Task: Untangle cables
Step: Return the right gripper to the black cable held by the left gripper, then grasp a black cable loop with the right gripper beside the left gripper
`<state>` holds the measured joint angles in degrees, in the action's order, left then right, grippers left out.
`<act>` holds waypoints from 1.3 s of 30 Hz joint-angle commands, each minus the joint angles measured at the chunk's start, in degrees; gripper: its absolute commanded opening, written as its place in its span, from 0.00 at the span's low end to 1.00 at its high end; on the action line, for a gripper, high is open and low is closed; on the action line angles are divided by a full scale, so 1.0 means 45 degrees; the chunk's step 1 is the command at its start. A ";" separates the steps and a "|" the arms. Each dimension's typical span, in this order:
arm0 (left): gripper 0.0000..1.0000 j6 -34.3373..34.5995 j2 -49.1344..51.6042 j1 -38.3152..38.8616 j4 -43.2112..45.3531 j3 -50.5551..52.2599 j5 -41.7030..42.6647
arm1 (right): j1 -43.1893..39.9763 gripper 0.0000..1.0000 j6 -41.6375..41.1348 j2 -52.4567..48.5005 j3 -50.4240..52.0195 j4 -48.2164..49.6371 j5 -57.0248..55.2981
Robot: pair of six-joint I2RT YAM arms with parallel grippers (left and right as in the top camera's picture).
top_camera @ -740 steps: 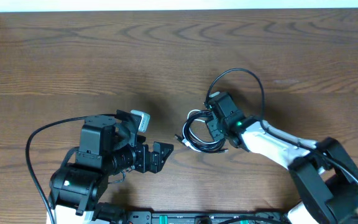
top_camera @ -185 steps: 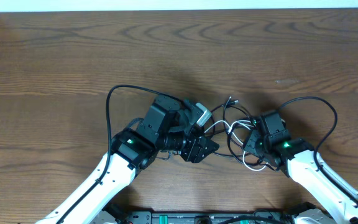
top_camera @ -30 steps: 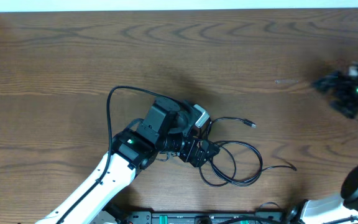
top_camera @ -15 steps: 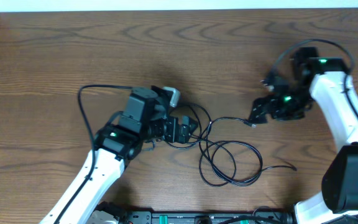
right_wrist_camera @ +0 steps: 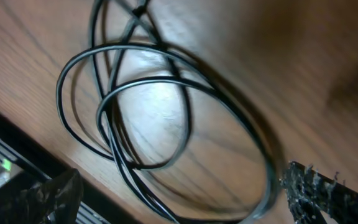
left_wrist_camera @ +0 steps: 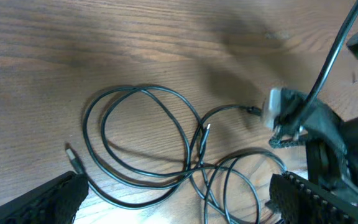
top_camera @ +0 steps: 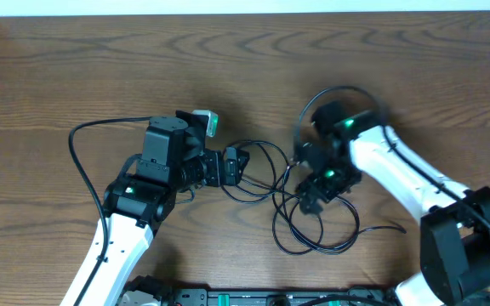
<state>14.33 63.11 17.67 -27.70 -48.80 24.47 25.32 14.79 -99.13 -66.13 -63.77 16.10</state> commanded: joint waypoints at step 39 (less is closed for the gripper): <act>0.99 -0.0505 -0.0049 -0.0053 -0.0408 -0.0282 -0.0316 | 0.4488 0.27 -1.2570 0.0005 0.3395 0.4512 -0.1637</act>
<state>13.08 63.11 17.67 -29.52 -48.80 23.62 45.15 -32.45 -98.04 -51.90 -44.21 11.49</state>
